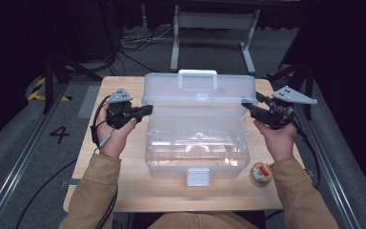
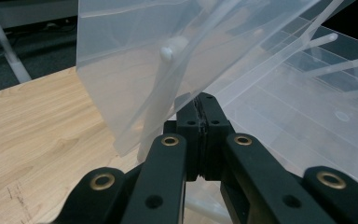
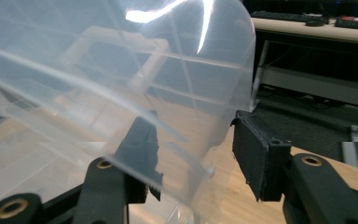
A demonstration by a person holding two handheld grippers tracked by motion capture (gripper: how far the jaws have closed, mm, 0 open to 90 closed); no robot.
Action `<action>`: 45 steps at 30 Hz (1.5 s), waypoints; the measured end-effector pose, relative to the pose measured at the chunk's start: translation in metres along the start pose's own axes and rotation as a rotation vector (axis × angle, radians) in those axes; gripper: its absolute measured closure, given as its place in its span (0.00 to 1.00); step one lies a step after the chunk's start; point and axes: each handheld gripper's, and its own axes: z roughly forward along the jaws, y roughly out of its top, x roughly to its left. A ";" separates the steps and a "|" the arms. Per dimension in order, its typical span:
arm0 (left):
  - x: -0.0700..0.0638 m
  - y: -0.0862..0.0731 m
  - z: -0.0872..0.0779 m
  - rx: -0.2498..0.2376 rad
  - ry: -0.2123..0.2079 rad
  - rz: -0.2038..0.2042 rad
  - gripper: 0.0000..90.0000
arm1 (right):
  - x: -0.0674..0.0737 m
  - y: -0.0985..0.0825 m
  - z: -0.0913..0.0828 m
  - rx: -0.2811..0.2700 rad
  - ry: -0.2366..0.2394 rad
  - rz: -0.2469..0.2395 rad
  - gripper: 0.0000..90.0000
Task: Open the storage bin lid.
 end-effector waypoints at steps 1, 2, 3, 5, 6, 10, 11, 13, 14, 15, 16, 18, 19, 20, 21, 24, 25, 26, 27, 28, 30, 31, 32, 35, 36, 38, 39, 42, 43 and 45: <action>0.000 0.000 0.000 0.001 -0.001 0.000 0.99 | 0.001 0.001 0.001 -0.003 -0.010 -0.003 0.57; 0.000 0.000 0.000 -0.001 -0.002 0.002 0.99 | 0.001 0.001 0.002 -0.007 -0.019 -0.005 0.57; 0.000 0.000 0.000 -0.002 -0.006 -0.002 0.98 | 0.001 0.001 0.003 -0.010 -0.027 -0.001 0.58; -0.001 -0.001 0.000 -0.002 -0.005 -0.001 0.98 | 0.000 0.001 0.005 -0.005 -0.036 0.005 0.60; -0.001 -0.001 0.000 -0.003 -0.004 0.000 0.98 | 0.000 0.001 0.006 -0.006 -0.046 0.005 0.62; -0.001 -0.001 -0.001 -0.001 0.002 0.003 0.96 | 0.002 0.000 0.007 -0.024 -0.081 -0.003 0.67; -0.001 -0.002 -0.001 0.000 0.001 0.002 0.95 | 0.002 0.000 0.006 -0.031 -0.089 -0.006 0.68; -0.002 -0.002 -0.002 0.003 0.002 -0.005 0.94 | 0.003 0.000 0.006 -0.041 -0.097 -0.009 0.70; -0.002 -0.003 -0.003 0.005 0.001 -0.008 0.92 | 0.003 0.000 0.006 -0.051 -0.108 -0.009 0.71; -0.003 -0.003 -0.004 0.007 -0.002 -0.006 0.90 | 0.003 0.000 0.006 -0.056 -0.112 -0.009 0.72; -0.003 -0.003 -0.005 0.009 -0.004 -0.004 0.90 | 0.003 0.000 0.006 -0.060 -0.118 -0.008 0.73; -0.005 -0.003 -0.006 0.013 -0.007 -0.005 0.88 | 0.003 0.001 0.006 -0.068 -0.129 -0.008 0.76; -0.005 -0.003 -0.006 0.013 -0.010 -0.003 0.87 | 0.003 0.001 0.006 -0.068 -0.133 -0.006 0.78; -0.006 -0.004 -0.007 0.013 -0.010 0.000 0.86 | 0.002 0.002 0.006 -0.067 -0.135 -0.002 0.80; -0.007 -0.004 -0.008 0.015 -0.011 0.001 0.85 | 0.001 0.002 0.006 -0.067 -0.134 0.001 0.80; -0.009 -0.005 -0.013 0.019 -0.012 0.002 0.83 | -0.001 0.003 0.008 -0.067 -0.134 0.008 0.81; -0.010 -0.005 -0.015 0.020 -0.016 0.002 0.82 | -0.001 0.003 0.008 -0.066 -0.136 0.008 0.81; -0.010 -0.005 -0.017 0.023 -0.012 0.006 0.82 | -0.001 0.004 0.009 -0.066 -0.135 0.008 0.81; -0.011 -0.005 -0.020 0.032 -0.002 0.009 0.81 | -0.002 0.005 0.010 -0.064 -0.137 0.008 0.81; -0.012 -0.005 -0.023 0.038 0.002 0.015 0.81 | -0.002 0.006 0.010 -0.065 -0.139 0.007 0.82; -0.014 -0.006 -0.028 0.041 -0.002 0.018 0.80 | -0.004 0.010 0.010 -0.063 -0.139 0.006 0.84; -0.016 -0.006 -0.031 0.044 -0.002 0.017 0.80 | -0.004 0.010 0.010 -0.063 -0.139 0.006 0.84; -0.017 -0.007 -0.033 0.048 -0.003 0.023 0.79 | -0.004 0.011 0.011 -0.057 -0.139 0.008 0.84; -0.023 -0.009 -0.043 0.066 -0.009 0.040 0.77 | -0.007 0.013 0.014 -0.049 -0.137 0.014 0.84; -0.026 -0.009 -0.047 0.076 -0.014 0.044 0.75 | -0.008 0.014 0.015 -0.048 -0.137 0.015 0.84; -0.029 -0.011 -0.053 0.082 -0.026 0.055 0.74 | -0.009 0.014 0.016 -0.045 -0.133 0.013 0.84; -0.032 -0.011 -0.056 0.089 -0.038 0.055 0.73 | -0.010 0.015 0.017 -0.040 -0.126 0.011 0.84; -0.043 -0.014 -0.059 0.138 -0.079 0.089 0.71 | -0.012 0.016 0.017 -0.034 -0.120 0.011 0.83; -0.045 -0.015 -0.059 0.155 -0.086 0.100 0.70 | -0.013 0.017 0.018 -0.030 -0.117 0.007 0.83; -0.052 -0.018 -0.059 0.192 -0.102 0.127 0.69 | -0.013 0.018 0.018 -0.028 -0.115 0.006 0.83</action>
